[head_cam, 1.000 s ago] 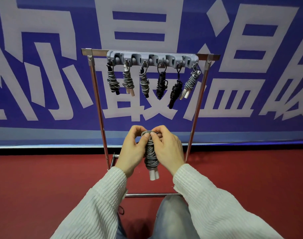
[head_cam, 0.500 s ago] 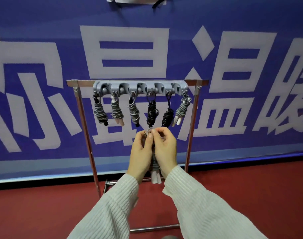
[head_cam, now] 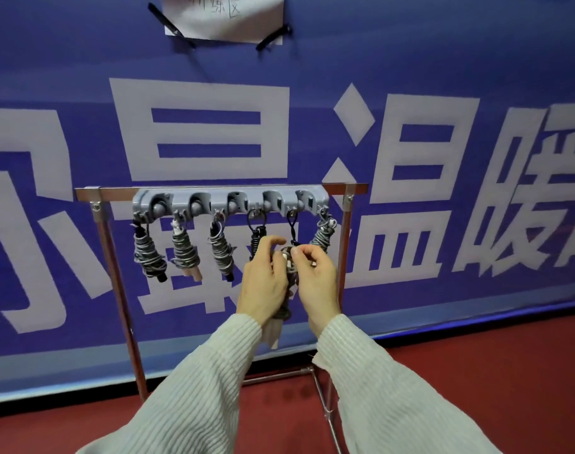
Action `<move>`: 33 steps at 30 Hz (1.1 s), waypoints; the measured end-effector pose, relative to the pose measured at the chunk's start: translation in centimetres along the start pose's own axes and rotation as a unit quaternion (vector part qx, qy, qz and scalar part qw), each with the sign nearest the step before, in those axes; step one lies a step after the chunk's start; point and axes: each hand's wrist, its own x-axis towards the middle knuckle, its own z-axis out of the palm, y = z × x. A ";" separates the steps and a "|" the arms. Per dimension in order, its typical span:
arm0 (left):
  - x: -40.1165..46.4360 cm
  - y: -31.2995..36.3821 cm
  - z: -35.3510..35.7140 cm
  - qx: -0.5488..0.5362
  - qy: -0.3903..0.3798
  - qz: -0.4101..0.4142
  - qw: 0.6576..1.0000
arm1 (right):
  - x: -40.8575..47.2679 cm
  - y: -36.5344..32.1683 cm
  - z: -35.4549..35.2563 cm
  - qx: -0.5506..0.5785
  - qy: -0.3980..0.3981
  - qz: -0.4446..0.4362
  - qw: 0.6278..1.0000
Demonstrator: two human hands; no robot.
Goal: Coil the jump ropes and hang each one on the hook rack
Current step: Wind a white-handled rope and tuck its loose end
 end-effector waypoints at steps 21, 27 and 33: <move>3.6 -7.1 -16.8 -0.006 0.175 -0.035 0.984 | -1.8 -2.3 17.7 -0.057 -0.170 -0.056 0.982; 6.5 -9.6 -20.8 -0.018 0.202 -0.083 0.976 | -0.2 -2.1 23.6 -0.095 -0.175 -0.050 0.979; 9.7 -10.8 -21.7 0.000 0.185 -0.093 0.978 | 1.9 -1.8 26.5 -0.077 -0.126 -0.013 0.989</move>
